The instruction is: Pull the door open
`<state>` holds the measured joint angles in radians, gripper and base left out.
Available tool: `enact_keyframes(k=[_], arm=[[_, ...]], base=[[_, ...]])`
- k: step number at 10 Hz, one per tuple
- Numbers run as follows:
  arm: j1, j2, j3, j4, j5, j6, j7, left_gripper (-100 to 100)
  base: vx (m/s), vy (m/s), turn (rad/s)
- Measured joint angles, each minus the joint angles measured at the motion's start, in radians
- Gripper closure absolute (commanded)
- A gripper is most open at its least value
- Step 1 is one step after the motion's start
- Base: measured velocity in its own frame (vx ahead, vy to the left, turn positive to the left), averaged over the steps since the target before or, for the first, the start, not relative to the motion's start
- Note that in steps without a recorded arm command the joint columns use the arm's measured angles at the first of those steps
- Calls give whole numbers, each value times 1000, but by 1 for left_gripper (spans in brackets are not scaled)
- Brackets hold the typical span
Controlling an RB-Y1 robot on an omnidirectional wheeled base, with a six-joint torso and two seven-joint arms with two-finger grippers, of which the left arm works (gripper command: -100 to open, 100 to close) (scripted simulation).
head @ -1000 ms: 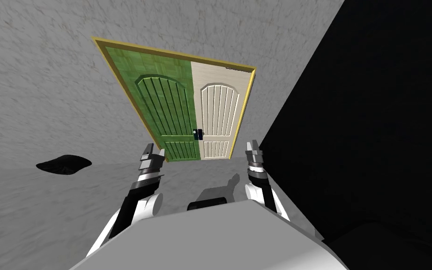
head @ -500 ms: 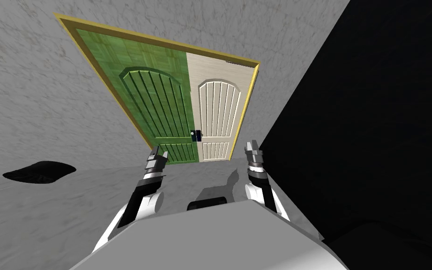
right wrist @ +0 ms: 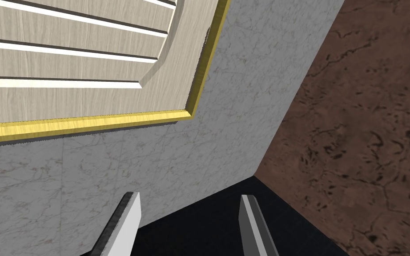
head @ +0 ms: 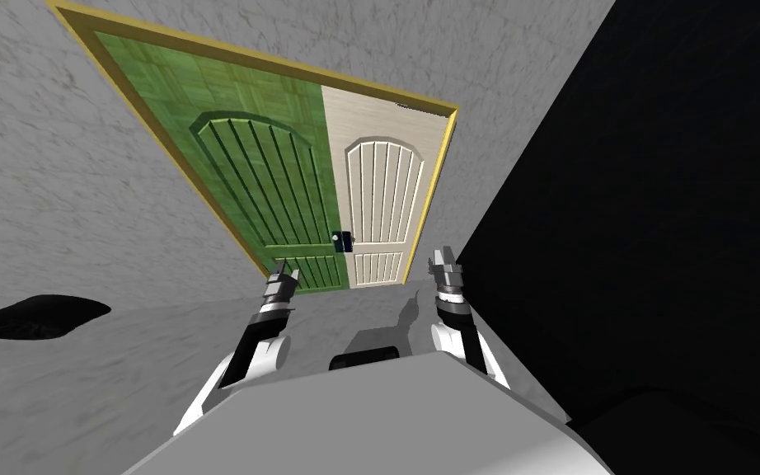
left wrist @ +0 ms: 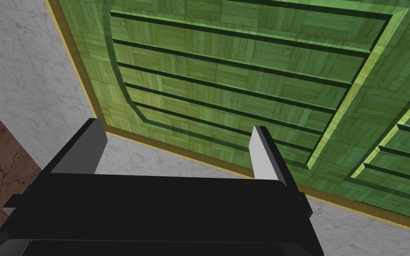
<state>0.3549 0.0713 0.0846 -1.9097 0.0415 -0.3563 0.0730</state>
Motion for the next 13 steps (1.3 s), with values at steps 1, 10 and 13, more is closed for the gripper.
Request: enact_keyframes(k=[1, 10, 13], arm=[[-9, 3, 0, 21, 0, 1, 0, -100], [-80, 42, 13, 201, 11, 20, 15, -100], [-101, 54, 17, 254, 15, 30, 20, -100]], base=[[102, 10, -40], [99, 13, -45], [97, 15, -45]])
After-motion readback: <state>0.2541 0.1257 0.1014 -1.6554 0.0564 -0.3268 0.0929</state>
